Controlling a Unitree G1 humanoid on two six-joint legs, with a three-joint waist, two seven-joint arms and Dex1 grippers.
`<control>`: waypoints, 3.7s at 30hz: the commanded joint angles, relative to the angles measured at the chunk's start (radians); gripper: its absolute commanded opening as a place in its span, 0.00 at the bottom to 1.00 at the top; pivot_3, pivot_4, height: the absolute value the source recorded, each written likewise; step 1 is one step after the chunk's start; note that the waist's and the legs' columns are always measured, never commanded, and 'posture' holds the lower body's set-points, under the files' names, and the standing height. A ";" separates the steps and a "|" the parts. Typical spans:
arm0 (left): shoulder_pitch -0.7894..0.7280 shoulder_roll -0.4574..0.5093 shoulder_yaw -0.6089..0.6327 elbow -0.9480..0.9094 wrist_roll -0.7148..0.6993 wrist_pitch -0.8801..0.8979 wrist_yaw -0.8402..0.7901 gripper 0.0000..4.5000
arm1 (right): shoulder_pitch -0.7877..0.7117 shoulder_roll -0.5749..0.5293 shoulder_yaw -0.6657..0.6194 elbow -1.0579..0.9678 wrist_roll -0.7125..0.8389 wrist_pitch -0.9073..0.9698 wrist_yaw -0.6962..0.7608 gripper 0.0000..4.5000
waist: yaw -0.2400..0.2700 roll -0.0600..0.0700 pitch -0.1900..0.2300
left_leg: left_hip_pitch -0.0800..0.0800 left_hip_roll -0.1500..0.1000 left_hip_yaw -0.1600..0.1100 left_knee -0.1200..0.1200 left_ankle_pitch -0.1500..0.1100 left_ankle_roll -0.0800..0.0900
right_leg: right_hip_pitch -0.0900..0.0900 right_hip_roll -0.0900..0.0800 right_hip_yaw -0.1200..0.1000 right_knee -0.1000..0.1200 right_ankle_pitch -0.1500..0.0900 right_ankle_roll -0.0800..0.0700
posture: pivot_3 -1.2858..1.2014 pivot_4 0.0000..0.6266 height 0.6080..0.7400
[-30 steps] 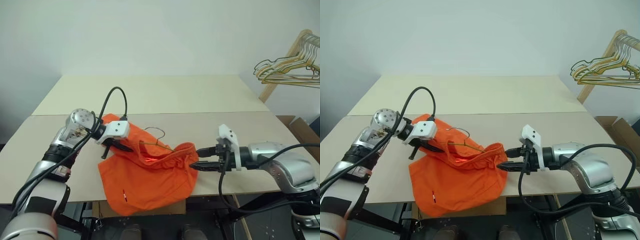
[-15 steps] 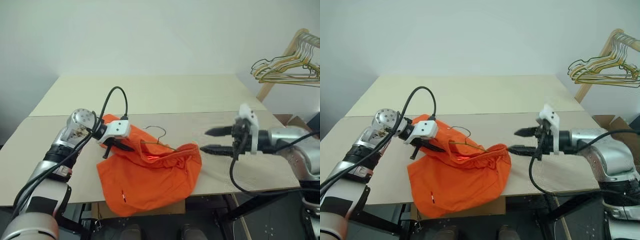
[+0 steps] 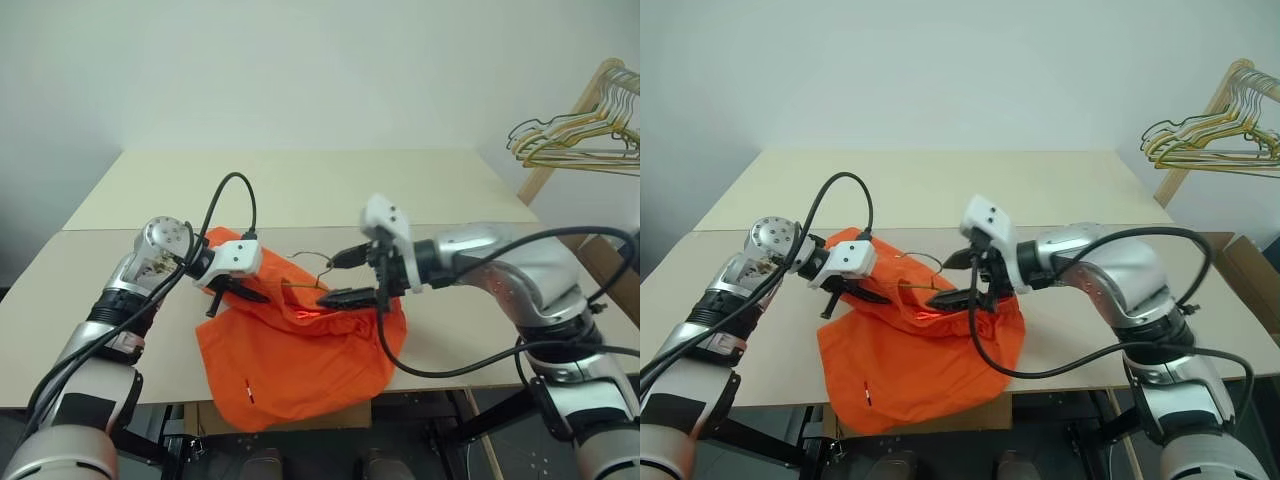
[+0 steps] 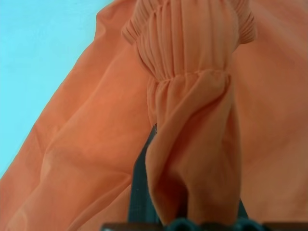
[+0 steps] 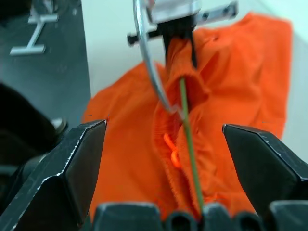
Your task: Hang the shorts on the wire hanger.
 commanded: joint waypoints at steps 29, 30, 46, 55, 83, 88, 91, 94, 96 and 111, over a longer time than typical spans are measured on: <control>0.003 0.008 0.054 -0.085 -0.054 0.104 0.003 0.23 | -0.078 0.052 0.095 0.084 -0.116 -0.088 0.069 0.00 | -0.001 0.000 0.000 | 0.000 0.000 0.000 0.000 0.000 0.000 | 0.000 0.000 0.000 0.000 0.000 0.000 | 0.53 0.00 1.00; 0.000 0.007 0.057 -0.086 -0.058 0.110 0.006 0.31 | -0.076 0.050 0.094 0.085 -0.120 -0.095 0.075 0.00 | -0.001 0.000 0.000 | 0.000 0.000 0.000 0.000 0.000 0.000 | 0.000 0.000 0.000 0.000 0.000 0.000 | 0.53 0.00 1.00; 0.077 0.121 0.096 -0.071 -0.035 0.028 0.015 0.99 | -0.017 0.004 0.051 0.075 -0.155 -0.173 0.109 0.00 | 0.004 0.000 0.000 | 0.000 0.000 0.000 0.000 0.000 0.000 | 0.000 0.000 -0.001 0.000 0.000 0.000 | 0.54 0.00 1.00; 0.089 0.107 0.069 0.038 0.053 -0.118 0.080 0.99 | -0.012 -0.033 0.030 0.065 -0.152 -0.172 0.125 0.00 | 0.005 0.000 0.000 | 0.000 0.000 0.000 0.000 0.000 0.000 | 0.000 -0.001 -0.001 0.000 0.000 0.000 | 0.53 0.00 1.00; 0.047 0.096 0.124 0.064 0.008 -0.053 0.070 0.00 | 0.035 -0.125 0.054 0.061 -0.237 -0.256 0.143 0.00 | 0.004 0.000 0.000 | 0.000 -0.001 0.000 0.000 0.000 0.000 | 0.000 -0.002 -0.001 0.000 0.000 0.000 | 0.54 0.00 1.00; 0.061 0.108 0.131 0.045 0.005 -0.042 0.076 0.00 | 0.052 -0.129 0.048 0.056 -0.253 -0.263 0.151 0.00 | 0.004 0.000 0.000 | 0.000 -0.001 0.000 0.000 0.000 0.000 | 0.000 -0.001 -0.001 0.000 0.000 0.000 | 0.54 0.00 1.00; 0.069 0.117 0.130 0.042 0.007 -0.050 0.076 0.00 | 0.056 -0.128 0.044 0.058 -0.260 -0.264 0.153 0.00 | 0.005 0.000 0.000 | 0.000 -0.001 0.000 0.000 0.000 0.000 | 0.000 -0.001 -0.001 0.000 0.000 0.000 | 0.54 0.00 1.00; 0.085 0.126 0.128 0.027 0.005 -0.059 0.071 0.00 | 0.055 -0.134 0.039 0.060 -0.265 -0.266 0.160 0.00 | 0.005 0.000 0.000 | 0.000 -0.001 0.000 0.000 0.000 0.000 | 0.000 -0.001 -0.001 0.000 0.000 0.000 | 0.54 0.00 1.00; 0.097 0.132 0.129 0.018 0.002 -0.058 0.071 0.00 | 0.058 -0.142 0.032 0.066 -0.268 -0.269 0.160 0.00 | 0.005 0.000 0.000 | 0.000 -0.001 0.000 0.000 0.000 0.000 | 0.000 -0.002 -0.001 0.000 0.000 0.000 | 0.54 0.00 1.00; 0.125 0.152 0.131 -0.045 -0.018 -0.018 0.037 0.64 | 0.029 -0.148 -0.006 0.045 -0.246 -0.245 0.164 0.00 | 0.004 0.000 0.000 | 0.000 -0.001 0.000 0.000 0.000 0.000 | 0.000 -0.002 -0.001 0.000 0.000 0.000 | 0.53 0.00 1.00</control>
